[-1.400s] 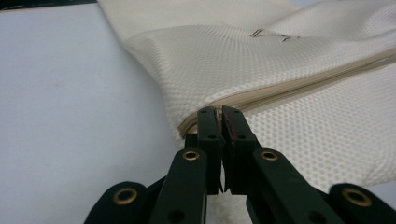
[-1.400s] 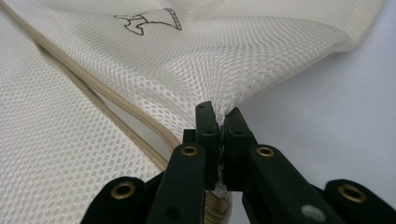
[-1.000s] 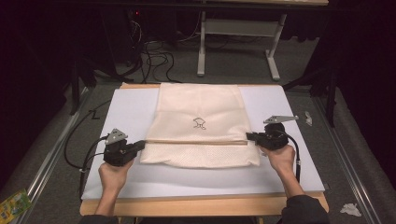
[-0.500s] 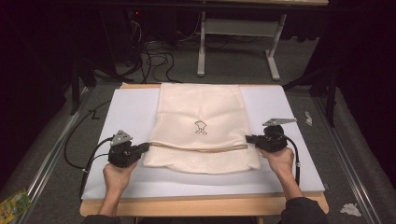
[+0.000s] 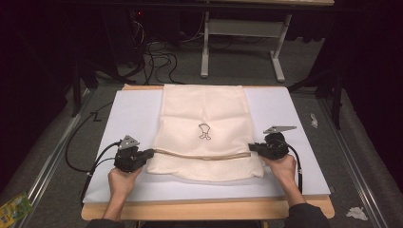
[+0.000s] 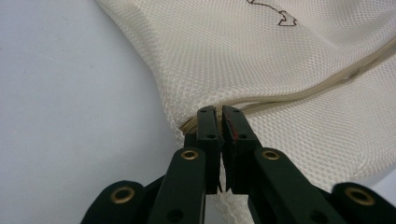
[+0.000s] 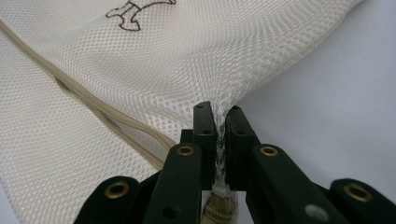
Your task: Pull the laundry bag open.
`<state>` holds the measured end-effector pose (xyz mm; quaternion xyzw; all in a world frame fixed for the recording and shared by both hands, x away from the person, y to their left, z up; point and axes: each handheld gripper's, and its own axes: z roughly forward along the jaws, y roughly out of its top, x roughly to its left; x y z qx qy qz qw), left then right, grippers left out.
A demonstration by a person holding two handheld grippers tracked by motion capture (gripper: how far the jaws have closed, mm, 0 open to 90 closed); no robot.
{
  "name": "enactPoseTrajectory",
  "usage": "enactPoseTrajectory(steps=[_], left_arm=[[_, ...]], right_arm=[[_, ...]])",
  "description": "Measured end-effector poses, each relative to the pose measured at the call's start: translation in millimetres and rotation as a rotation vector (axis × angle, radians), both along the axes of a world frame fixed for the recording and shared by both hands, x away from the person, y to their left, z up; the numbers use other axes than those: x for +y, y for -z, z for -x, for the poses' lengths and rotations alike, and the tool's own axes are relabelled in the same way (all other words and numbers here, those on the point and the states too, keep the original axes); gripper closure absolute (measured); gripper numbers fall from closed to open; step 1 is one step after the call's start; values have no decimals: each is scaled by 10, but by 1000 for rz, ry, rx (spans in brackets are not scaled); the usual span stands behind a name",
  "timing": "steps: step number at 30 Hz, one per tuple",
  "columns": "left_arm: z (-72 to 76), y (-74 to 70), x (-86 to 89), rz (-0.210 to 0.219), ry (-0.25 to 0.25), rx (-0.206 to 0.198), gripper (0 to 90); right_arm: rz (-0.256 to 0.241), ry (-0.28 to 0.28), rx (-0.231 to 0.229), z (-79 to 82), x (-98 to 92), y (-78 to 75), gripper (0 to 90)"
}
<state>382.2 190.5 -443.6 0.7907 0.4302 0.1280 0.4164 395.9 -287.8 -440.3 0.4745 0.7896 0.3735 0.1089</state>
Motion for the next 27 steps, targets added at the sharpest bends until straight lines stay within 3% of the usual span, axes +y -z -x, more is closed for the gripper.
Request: enactPoseTrajectory(steps=[6, 15, 19, 27], left_arm=[[-3, 45, -15, -11, 2, 4, 857], [-2, 29, -16, 15, 4, -14, 777], [30, -28, 33, 24, -14, -59, 709], [111, -175, 98, 42, -50, -152, 619]], right_arm=[[21, 8, -5, 12, 8, 50, 829], [50, 33, -26, 36, 21, 48, 704], [61, 49, -59, 72, 16, 6, 631], [22, 63, -153, 207, -65, -139, 639]])
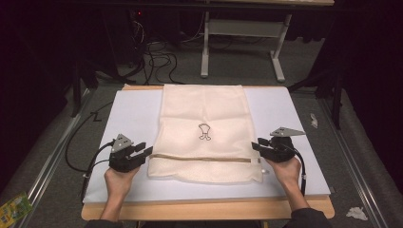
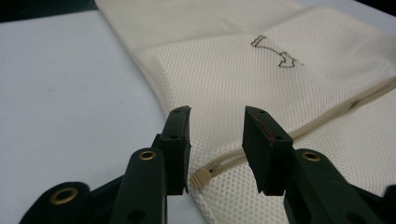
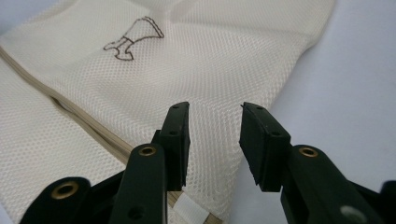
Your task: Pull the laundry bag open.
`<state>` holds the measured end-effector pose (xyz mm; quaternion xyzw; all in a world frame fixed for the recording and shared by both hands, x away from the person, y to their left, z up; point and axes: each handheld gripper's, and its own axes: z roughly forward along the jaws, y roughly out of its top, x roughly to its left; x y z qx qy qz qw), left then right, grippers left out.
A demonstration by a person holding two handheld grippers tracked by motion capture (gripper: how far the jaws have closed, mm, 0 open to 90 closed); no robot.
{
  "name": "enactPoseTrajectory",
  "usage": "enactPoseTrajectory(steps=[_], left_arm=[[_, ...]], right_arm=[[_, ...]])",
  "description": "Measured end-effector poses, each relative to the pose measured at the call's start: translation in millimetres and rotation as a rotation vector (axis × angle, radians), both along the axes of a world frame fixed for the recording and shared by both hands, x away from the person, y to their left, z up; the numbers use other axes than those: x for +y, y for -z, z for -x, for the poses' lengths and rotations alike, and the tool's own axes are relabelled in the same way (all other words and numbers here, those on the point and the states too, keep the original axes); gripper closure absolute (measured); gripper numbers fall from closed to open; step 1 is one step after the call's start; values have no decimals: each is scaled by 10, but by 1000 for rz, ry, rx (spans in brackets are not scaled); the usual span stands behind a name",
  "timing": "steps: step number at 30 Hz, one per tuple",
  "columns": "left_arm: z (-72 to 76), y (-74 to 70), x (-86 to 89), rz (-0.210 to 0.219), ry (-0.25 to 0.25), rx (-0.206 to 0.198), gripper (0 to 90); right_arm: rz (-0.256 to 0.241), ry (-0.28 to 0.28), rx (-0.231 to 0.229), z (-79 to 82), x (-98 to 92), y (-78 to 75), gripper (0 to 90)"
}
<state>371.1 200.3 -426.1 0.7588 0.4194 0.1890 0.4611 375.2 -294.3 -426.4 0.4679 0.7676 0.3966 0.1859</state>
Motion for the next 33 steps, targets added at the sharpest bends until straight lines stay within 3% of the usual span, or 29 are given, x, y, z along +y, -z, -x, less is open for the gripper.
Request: enactPoseTrajectory(steps=[14, 33], left_arm=[[48, -173, 191, 43, -69, -83, 592], [26, -179, 409, 56, -131, -91, 587]], right_arm=[[-97, 60, -109, 209, -352, -216, 656], [-148, 155, -163, 350, -735, -274, 655]])
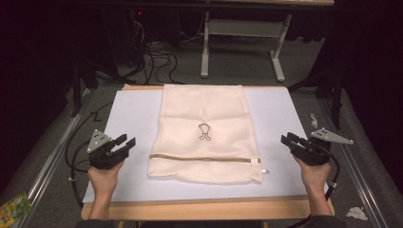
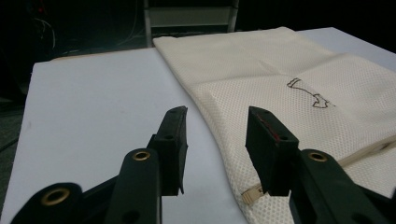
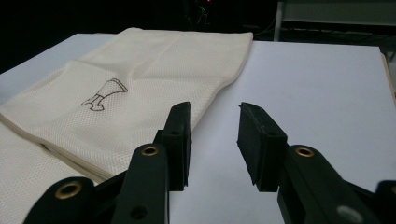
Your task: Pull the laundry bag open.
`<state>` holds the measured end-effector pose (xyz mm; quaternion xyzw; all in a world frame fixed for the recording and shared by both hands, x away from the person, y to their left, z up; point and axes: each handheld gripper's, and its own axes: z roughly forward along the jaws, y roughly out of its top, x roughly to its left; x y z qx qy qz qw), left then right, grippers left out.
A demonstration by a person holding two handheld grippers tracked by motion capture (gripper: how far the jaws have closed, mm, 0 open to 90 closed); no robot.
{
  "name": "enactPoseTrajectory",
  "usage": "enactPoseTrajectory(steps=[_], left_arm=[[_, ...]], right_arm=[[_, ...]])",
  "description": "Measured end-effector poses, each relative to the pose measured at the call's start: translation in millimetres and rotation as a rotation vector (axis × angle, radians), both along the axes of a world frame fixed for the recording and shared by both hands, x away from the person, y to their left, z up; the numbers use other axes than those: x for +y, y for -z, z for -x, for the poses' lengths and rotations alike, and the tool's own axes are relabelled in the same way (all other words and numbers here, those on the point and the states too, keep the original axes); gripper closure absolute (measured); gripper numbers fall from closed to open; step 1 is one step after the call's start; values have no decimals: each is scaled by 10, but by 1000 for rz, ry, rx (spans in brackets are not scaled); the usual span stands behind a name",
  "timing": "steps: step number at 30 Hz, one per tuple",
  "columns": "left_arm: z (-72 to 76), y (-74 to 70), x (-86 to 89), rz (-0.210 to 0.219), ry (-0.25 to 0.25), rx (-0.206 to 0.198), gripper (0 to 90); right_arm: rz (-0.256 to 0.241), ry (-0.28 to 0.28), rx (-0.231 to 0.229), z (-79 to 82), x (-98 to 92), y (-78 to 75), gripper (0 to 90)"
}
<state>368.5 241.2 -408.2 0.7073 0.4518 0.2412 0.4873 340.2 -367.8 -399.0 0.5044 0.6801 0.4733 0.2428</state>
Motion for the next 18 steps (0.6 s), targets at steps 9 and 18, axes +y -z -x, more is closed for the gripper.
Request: enactPoseTrajectory(steps=[9, 18], left_arm=[[-31, 46, 90, 3, -33, 16, 580], [-45, 54, 152, 1, -58, 20, 577]], right_arm=[[-26, 38, -2, 37, -146, 54, 651], [-32, 60, 1, 52, -228, 96, 651]])
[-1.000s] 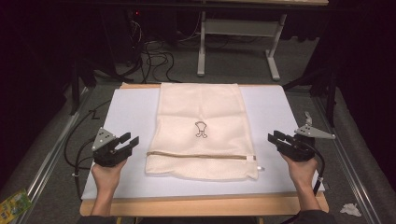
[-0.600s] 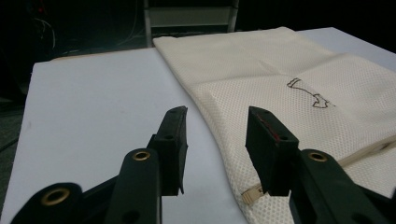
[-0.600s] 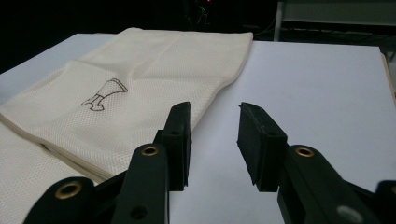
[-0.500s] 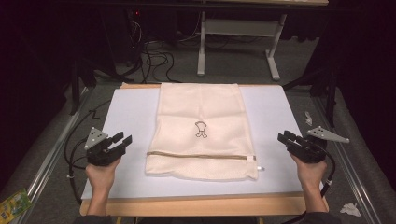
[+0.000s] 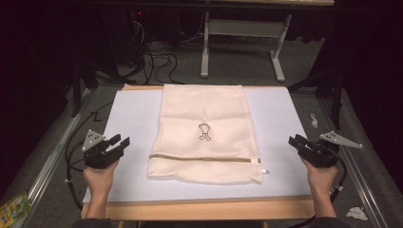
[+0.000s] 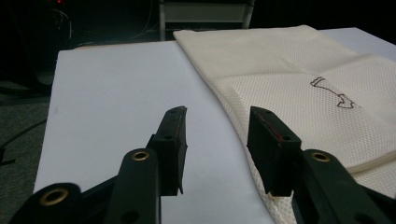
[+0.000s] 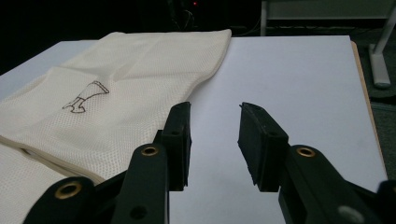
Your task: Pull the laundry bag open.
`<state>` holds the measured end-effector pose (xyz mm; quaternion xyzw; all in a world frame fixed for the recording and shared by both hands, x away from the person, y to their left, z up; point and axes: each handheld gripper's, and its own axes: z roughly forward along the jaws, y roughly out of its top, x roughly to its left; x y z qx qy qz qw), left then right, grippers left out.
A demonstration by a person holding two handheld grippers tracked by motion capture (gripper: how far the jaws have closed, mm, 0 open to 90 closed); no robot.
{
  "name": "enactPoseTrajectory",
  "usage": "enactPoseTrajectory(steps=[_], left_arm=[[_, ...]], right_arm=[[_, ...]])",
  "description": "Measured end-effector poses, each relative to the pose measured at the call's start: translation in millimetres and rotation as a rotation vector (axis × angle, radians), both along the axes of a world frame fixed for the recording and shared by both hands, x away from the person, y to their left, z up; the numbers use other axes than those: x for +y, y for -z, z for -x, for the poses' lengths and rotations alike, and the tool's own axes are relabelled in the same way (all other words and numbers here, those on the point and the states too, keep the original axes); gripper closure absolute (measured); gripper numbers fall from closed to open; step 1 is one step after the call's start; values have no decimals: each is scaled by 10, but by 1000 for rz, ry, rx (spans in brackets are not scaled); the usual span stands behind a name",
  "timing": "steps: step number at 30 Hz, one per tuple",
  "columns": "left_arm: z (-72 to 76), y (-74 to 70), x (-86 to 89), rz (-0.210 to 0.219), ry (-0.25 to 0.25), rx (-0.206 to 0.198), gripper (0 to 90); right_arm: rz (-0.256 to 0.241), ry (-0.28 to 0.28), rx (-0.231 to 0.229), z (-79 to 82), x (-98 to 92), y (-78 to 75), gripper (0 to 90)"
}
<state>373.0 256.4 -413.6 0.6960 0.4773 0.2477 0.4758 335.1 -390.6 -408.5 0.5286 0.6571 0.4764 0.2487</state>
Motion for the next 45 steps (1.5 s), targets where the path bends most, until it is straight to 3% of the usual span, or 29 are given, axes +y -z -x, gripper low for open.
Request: enactPoseTrajectory(steps=[18, 45], left_arm=[[-49, 107, 139, 4, -60, 27, 568], [-314, 372, -25, -45, -61, 108, 557]], right_arm=[[-9, 50, 28, 24, -150, 145, 647], [14, 51, 99, -184, -60, 376, 644]])
